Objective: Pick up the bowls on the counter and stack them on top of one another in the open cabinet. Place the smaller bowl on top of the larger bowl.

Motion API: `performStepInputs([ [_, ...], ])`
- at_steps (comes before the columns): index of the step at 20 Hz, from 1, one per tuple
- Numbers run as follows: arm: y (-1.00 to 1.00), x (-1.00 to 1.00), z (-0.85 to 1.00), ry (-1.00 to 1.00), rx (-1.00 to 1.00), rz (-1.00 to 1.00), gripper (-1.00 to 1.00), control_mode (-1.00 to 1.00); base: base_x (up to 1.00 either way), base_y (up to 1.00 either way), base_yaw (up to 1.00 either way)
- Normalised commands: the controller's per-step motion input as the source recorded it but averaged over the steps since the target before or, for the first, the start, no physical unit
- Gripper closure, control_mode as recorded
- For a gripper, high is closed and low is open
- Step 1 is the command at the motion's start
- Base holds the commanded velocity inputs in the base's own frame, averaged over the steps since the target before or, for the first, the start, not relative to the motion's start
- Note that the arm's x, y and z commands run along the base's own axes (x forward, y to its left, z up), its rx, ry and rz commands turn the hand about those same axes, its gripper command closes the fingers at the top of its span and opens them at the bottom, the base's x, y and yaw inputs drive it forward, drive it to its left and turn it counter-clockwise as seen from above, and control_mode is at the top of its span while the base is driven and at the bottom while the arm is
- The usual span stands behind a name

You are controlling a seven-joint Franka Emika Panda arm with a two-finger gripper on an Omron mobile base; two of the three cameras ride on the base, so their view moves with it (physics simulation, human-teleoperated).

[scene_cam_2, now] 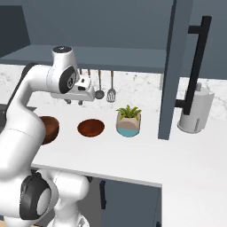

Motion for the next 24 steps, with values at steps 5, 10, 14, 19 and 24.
performStepInputs([
  [5, 0.00, -0.01, 0.00, 0.00, 0.00, 0.00, -1.00, -1.00, 0.00, 0.00, 0.00],
  [10, 0.00, 0.00, 0.00, 0.00, 0.00, 0.00, -1.00, -1.00, 0.00, 0.00, 0.00],
  [14, 0.00, 0.00, -0.04, 0.00, 0.00, 0.00, -1.00, -1.00, 0.00, 0.00, 0.00],
  [19, 0.02, 0.00, -0.74, 0.01, -0.01, 0.00, -1.00, -1.00, 0.00, 0.00, 0.00],
  [24, 0.04, 0.11, -0.96, 0.00, 0.00, 0.00, -1.00, -1.00, 0.00, 0.00, 0.00],
])
